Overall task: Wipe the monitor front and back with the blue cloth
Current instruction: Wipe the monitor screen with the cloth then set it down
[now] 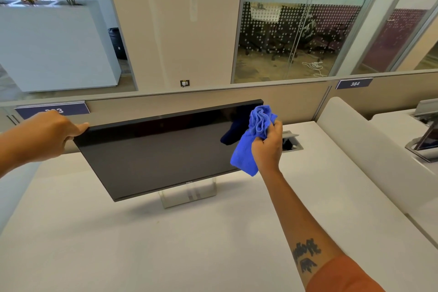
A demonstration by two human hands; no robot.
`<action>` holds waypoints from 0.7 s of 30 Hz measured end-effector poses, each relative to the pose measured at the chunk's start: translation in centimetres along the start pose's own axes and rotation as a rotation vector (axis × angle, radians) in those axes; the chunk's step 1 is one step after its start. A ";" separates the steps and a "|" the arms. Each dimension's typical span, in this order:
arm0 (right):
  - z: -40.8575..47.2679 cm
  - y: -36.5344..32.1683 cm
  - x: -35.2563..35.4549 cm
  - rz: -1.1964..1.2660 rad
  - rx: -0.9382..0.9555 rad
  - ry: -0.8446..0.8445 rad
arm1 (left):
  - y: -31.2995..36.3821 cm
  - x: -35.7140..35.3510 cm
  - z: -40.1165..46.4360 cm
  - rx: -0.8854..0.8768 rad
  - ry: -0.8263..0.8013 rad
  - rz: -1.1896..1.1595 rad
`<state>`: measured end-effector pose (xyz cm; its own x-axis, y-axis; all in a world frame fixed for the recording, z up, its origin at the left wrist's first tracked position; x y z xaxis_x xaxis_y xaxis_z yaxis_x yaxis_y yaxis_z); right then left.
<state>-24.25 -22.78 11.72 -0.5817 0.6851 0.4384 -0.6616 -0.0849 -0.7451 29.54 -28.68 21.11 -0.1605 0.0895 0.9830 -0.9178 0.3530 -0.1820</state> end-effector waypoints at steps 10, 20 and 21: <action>0.4 -2.9 1.0 -0.049 0.060 0.075 | 1.6 1.3 -1.0 -0.023 -0.011 -0.011; -7.2 -19.5 -8.7 -0.401 0.638 -0.343 | 3.5 2.9 -1.9 -0.038 0.027 -0.062; -8.5 -20.7 -9.8 -0.429 0.697 -0.368 | 3.6 2.8 -1.9 -0.040 0.031 -0.065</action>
<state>-0.84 -21.57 18.64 -0.2536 0.4939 0.8317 -0.9244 -0.3771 -0.0579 26.47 -25.34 23.20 -0.0889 0.0934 0.9917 -0.9105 0.3961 -0.1189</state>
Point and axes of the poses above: each hand's wrist, its own z-axis towards the middle knuckle, its own x-axis out of the back of the hand, y = z × x, the point moved 5 cm from there along z, towards the middle knuckle, and after that the axes turned 3 degrees about x, right-handed, at the moved point
